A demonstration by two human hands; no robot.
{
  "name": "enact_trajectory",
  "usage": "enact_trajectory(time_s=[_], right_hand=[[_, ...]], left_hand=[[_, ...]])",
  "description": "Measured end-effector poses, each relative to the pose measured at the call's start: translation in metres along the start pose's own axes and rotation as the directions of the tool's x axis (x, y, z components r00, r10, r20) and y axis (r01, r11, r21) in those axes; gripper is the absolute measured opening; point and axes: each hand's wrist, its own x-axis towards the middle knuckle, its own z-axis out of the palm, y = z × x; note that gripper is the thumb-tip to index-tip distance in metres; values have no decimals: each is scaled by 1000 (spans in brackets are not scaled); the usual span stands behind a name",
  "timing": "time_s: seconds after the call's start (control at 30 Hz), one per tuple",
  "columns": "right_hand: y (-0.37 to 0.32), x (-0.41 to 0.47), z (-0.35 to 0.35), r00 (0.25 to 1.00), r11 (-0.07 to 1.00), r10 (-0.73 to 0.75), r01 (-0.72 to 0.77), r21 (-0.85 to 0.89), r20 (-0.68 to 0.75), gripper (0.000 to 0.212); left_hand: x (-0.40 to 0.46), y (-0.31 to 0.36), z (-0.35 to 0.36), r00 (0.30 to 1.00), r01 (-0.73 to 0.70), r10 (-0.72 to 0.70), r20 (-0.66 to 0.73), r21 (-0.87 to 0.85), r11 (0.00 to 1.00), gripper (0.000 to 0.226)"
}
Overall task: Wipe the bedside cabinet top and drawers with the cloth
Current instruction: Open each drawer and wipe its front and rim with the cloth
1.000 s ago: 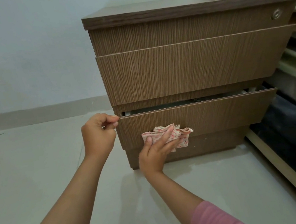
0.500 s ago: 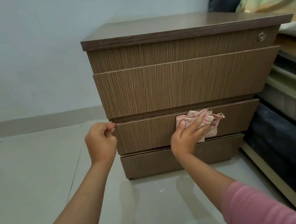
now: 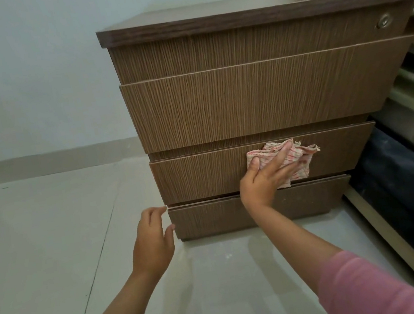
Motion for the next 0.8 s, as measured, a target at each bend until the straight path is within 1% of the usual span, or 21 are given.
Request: enact_trajectory(time_s=[0.07,0.17,0.3,0.43,0.5,0.57,0.7,0.8], right_hand=[[0,-1,1,1000,1000,9,-9,5,-1,71],[-2,-4,1,1000,999,28,-28,45,-3,70],[-5,-7,0,998,992,30,-23,128,-52,65],[-3,-13,0,992,987,52,-34,154,-117,60],[1,-19,-2,990,986,71,-51,159,-122,57],[6,-27,-6,986,980,102,-77,185,-130,57],[11,-61,-9,963,959,202,-157,237,-180,58],[7,-102,-4,957,951,252,-217,222,-145,59]], left_hand=[[-1,-9,7,997,34,-35,65,16,999,38],[4,-11,16,993,89,-87,79,-18,996,37],[12,-7,26,991,131,-130,19,-77,988,32],[23,-7,30,985,161,-167,-44,-120,980,17],[28,-9,30,986,153,-160,-45,-132,979,8],[30,-12,29,991,131,-135,-19,-139,982,5],[24,-16,25,995,100,-101,4,-168,981,6],[18,-19,19,996,88,-86,18,-190,978,7]])
